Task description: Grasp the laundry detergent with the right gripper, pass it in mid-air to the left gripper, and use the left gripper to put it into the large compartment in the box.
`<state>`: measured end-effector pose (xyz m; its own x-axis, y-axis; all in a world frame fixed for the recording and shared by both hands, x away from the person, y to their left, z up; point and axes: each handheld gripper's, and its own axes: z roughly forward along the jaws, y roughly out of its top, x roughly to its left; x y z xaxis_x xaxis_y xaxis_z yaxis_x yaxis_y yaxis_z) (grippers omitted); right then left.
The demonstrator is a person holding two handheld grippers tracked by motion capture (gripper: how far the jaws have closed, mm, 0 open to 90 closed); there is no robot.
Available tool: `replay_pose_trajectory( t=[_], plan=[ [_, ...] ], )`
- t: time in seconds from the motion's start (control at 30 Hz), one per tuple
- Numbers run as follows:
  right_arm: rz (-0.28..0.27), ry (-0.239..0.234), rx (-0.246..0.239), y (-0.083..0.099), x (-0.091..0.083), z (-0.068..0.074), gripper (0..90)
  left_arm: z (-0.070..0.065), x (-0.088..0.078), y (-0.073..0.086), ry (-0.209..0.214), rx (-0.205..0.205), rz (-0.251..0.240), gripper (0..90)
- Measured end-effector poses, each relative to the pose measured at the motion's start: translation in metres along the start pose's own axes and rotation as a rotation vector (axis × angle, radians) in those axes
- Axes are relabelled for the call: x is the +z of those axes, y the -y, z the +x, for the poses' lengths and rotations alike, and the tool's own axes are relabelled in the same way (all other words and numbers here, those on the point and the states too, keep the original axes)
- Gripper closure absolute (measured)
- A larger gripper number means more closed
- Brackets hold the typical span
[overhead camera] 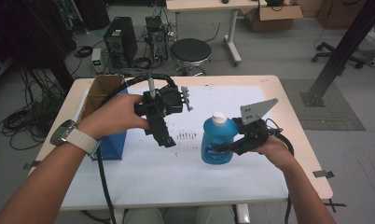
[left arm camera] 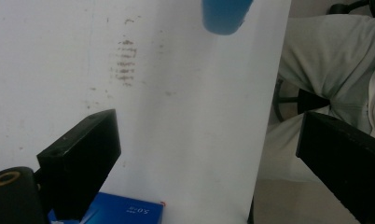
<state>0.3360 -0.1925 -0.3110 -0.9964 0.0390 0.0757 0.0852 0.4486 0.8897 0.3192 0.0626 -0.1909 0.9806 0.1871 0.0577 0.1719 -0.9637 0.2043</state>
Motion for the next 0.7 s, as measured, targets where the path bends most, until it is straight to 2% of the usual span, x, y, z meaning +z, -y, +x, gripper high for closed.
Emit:
replay_pose_trajectory(
  t=[0.3,0.7],
  plan=[
    [0.019,-0.044,-0.017,-0.007,0.021,-0.001,43.7,-0.002,0.002,-0.003,0.019,0.015,0.006,7.0],
    [0.024,-0.078,-0.032,-0.014,0.035,-0.003,43.7,-0.003,0.002,-0.005,0.034,0.031,0.01,7.0]
  ],
)
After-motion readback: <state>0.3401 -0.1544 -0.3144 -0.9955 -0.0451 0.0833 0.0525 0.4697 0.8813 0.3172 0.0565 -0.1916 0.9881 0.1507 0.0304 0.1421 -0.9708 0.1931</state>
